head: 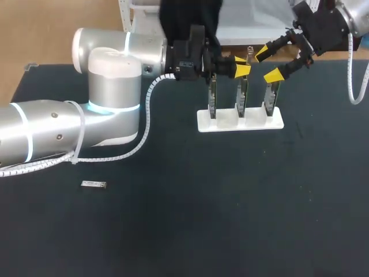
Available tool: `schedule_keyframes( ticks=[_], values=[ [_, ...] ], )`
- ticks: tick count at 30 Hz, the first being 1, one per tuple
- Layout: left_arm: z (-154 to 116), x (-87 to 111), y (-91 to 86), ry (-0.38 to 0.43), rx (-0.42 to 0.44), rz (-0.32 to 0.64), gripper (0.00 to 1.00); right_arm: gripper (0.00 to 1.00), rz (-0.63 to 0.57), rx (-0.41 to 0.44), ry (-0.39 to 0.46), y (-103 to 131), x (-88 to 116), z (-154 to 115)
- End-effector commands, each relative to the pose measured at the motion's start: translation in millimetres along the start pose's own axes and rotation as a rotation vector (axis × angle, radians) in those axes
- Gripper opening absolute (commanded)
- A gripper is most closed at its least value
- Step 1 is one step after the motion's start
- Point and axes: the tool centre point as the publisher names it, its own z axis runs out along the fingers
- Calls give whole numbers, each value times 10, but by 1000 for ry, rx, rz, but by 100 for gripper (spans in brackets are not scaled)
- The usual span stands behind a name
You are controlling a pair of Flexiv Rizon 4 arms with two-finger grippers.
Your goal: Pick up the optical module with the left hand, and insert it into the network port with the right hand.
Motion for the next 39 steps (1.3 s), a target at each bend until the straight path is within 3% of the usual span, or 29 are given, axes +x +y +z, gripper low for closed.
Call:
schedule_keyframes(
  ticks=[1,18,23,39],
  values=[
    [7,19,44,-4,11,-2,0,100,0,2,0,10,-1,2],
    [0,23,53,-7,11,-5,0,100,0,2,0,10,-1,2],
    [0,23,53,-7,11,-5,0,100,-13,62,6,-66,-40,-105],
    [0,23,53,-7,11,-5,0,100,19,81,-60,-59,-395,-106]
  ],
)
